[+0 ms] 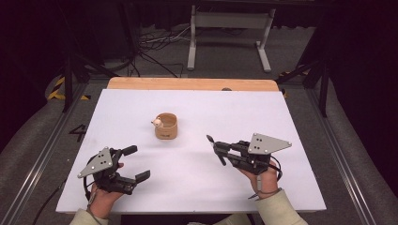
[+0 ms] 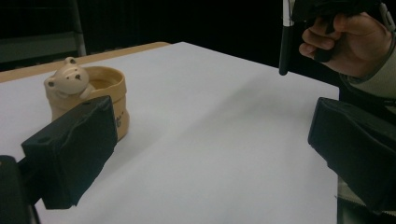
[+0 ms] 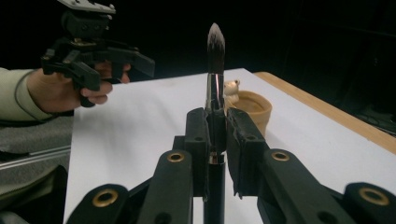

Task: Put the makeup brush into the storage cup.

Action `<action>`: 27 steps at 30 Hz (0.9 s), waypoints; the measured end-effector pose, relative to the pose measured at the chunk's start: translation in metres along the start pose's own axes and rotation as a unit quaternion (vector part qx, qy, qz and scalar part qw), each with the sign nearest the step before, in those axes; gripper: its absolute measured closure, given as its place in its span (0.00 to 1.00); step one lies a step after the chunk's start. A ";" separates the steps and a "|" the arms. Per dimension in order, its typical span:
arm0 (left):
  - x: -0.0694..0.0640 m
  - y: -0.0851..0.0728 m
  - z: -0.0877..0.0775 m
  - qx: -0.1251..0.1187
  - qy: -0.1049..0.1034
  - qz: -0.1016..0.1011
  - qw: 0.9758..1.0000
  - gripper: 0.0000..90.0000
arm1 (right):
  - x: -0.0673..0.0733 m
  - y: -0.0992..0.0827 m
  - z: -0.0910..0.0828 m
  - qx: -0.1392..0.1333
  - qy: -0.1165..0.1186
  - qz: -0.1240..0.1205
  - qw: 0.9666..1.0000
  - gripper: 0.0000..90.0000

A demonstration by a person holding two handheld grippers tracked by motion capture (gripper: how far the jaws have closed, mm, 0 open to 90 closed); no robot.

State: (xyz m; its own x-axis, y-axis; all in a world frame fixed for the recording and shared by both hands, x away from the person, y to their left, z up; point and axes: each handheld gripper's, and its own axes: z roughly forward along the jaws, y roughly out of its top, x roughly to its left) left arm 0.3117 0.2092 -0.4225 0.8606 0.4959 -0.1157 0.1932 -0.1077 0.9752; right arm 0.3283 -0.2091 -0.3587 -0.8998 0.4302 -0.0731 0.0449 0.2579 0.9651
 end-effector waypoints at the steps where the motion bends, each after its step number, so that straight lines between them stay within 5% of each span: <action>1: 0.000 0.001 0.002 -0.001 -0.004 0.003 1.000 0.02 | 0.000 0.000 0.001 -0.005 0.000 0.001 1.000 0.89; 14: -0.011 0.017 0.031 -0.007 -0.046 0.004 0.999 0.03 | 0.006 -0.009 0.012 -0.067 0.026 0.010 0.997 0.89; 27: -0.024 0.024 0.059 0.003 -0.077 0.019 0.997 0.04 | 0.015 -0.011 0.026 -0.078 0.043 0.014 0.996 0.89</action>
State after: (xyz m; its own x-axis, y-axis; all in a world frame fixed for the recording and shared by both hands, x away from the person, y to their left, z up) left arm 0.3232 0.1441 -0.4069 0.9296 0.3525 -0.1076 0.1622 -0.1293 0.9783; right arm 0.3261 -0.1830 -0.3774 -0.9335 0.3574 -0.0295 0.0095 0.1070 0.9942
